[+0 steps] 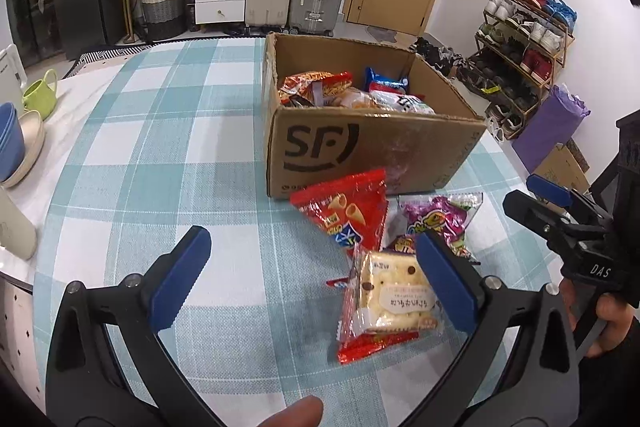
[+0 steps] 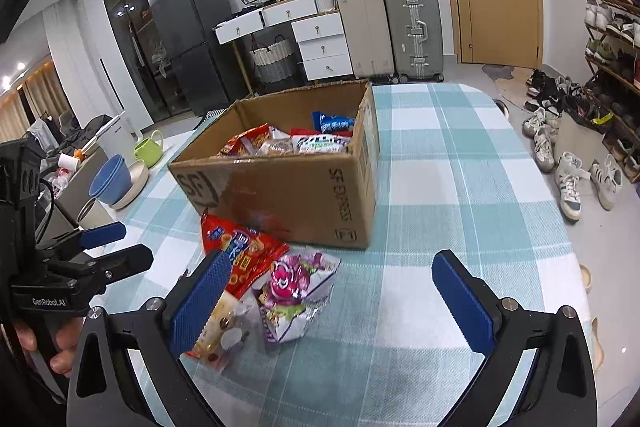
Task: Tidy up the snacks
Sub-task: 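Move both grippers back toward the remaining snacks in front of the box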
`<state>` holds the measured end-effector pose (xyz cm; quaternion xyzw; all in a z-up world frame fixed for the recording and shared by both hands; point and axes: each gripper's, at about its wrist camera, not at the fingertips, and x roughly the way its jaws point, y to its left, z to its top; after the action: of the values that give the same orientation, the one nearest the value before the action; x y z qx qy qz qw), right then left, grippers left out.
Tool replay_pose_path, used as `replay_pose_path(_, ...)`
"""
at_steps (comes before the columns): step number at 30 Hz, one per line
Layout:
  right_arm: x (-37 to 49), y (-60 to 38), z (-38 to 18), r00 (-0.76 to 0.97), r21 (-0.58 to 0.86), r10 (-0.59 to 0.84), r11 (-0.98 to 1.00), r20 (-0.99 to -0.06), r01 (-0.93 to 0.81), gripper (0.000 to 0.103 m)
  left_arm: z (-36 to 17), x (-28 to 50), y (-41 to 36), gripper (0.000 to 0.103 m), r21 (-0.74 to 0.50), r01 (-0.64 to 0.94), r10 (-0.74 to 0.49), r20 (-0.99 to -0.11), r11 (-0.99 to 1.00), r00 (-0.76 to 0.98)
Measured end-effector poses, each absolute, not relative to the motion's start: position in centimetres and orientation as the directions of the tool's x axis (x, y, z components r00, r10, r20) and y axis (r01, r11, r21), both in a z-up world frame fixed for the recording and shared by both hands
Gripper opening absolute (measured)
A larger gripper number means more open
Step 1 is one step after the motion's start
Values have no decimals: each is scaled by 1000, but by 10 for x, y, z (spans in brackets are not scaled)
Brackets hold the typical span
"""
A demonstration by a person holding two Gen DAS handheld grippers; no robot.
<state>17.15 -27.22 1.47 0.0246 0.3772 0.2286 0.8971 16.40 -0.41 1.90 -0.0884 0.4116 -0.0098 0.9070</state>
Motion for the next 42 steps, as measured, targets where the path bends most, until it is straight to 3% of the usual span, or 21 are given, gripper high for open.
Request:
replay_pose_path(9, 169, -268, 3, 587, 220, 436, 888, -682, -404, 102, 5, 149, -17, 102, -118, -34, -70, -770, 992, 635)
replay_pose_path(36, 204, -251, -43, 455, 316, 502, 848, -735, -426, 102, -28, 165, -11, 102, -138, -69, -75, -818, 988, 570)
replay_pose_path(42, 218, -247, -48, 429, 348, 525, 836, -735, -425, 77, -33, 171, -8, 102, -138, -68, -76, -823, 988, 563)
